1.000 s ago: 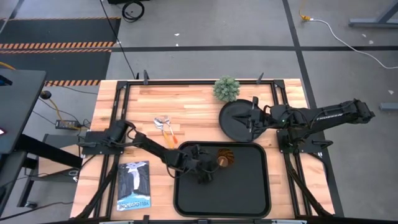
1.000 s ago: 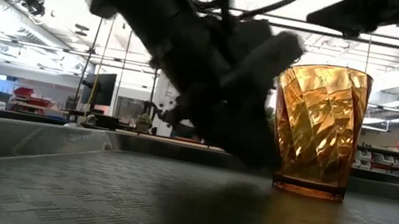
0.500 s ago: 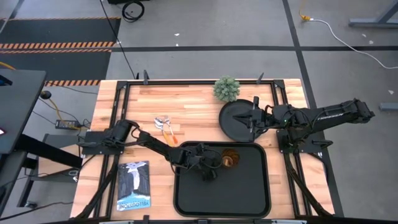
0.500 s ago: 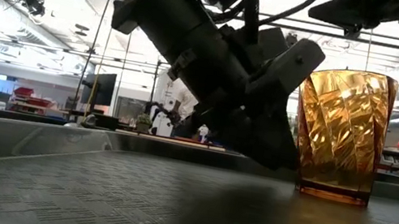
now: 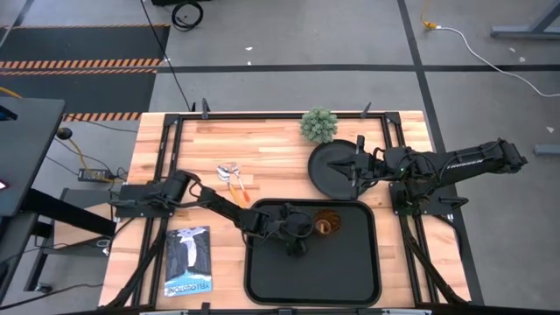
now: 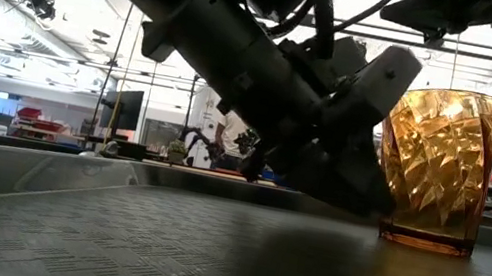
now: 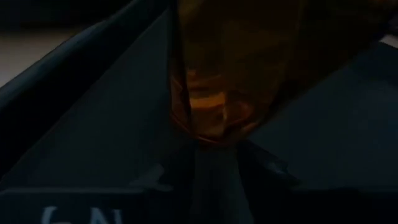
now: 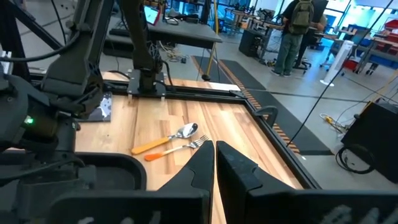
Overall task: Pick and place plate/cup/fork/spoon on tray
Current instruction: Put the brown cup on the black tray
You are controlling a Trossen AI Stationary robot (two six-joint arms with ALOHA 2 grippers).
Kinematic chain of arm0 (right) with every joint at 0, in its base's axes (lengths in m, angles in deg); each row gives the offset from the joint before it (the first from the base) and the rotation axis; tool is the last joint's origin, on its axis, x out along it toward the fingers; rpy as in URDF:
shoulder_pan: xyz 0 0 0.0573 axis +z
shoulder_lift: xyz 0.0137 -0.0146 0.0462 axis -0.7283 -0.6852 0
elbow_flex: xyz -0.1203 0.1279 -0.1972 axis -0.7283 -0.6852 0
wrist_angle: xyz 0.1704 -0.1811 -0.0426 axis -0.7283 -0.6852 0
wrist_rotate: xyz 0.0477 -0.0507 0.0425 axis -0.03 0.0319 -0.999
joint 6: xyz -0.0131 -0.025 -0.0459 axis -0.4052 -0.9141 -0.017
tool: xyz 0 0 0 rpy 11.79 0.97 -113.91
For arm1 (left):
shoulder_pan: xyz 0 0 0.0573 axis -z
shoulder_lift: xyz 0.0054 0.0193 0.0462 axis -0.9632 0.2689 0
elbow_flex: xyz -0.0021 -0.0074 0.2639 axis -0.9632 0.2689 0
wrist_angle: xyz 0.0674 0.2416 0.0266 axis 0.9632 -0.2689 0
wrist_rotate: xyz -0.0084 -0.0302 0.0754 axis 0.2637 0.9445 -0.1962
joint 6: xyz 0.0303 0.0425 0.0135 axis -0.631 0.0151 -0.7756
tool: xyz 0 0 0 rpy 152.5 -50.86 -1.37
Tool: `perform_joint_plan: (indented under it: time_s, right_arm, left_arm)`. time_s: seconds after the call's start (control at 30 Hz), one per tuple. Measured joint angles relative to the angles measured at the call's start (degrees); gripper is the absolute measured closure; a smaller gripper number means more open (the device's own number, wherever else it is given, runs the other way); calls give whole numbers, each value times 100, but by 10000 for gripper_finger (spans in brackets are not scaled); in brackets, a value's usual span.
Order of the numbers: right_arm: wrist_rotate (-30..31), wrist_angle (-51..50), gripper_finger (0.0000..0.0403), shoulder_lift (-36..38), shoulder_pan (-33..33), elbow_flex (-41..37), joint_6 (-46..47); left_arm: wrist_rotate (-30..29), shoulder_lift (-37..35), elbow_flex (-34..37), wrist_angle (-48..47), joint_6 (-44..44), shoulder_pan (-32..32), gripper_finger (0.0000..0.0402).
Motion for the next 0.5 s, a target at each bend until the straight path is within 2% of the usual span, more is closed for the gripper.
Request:
perform_joint_plan:
  time_s: [0.5]
  right_arm:
    - [-3,-2,378,0,4,0,2]
  left_arm:
    - [102,74,-4,729,-323,-216,274]
